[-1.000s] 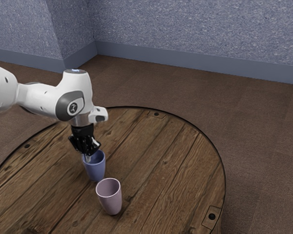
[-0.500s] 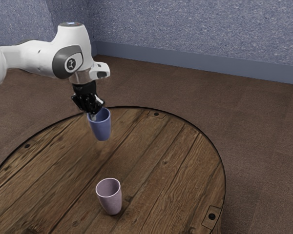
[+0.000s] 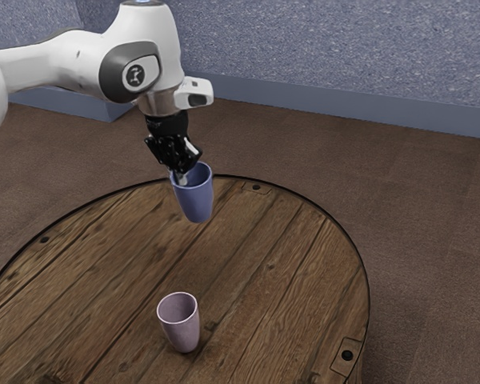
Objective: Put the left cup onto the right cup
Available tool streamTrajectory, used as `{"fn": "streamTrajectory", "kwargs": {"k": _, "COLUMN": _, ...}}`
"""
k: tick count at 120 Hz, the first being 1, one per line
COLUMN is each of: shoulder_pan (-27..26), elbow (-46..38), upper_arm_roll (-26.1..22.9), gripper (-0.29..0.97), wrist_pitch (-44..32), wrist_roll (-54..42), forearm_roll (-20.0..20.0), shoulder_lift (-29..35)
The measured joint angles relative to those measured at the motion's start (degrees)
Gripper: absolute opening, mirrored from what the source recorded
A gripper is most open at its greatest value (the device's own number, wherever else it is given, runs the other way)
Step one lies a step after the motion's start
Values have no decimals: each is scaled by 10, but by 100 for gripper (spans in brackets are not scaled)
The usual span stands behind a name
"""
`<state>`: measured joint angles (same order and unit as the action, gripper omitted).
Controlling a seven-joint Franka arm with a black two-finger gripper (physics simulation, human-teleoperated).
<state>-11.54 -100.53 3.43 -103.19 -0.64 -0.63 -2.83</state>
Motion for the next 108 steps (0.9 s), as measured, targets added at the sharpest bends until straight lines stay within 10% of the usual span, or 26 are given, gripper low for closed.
{"fn": "streamTrajectory", "kwargs": {"k": 108, "shoulder_pan": -40, "elbow": -219, "upper_arm_roll": 6, "gripper": -11, "wrist_pitch": 9, "wrist_roll": 69, "forearm_roll": -3, "shoulder_lift": 226}}
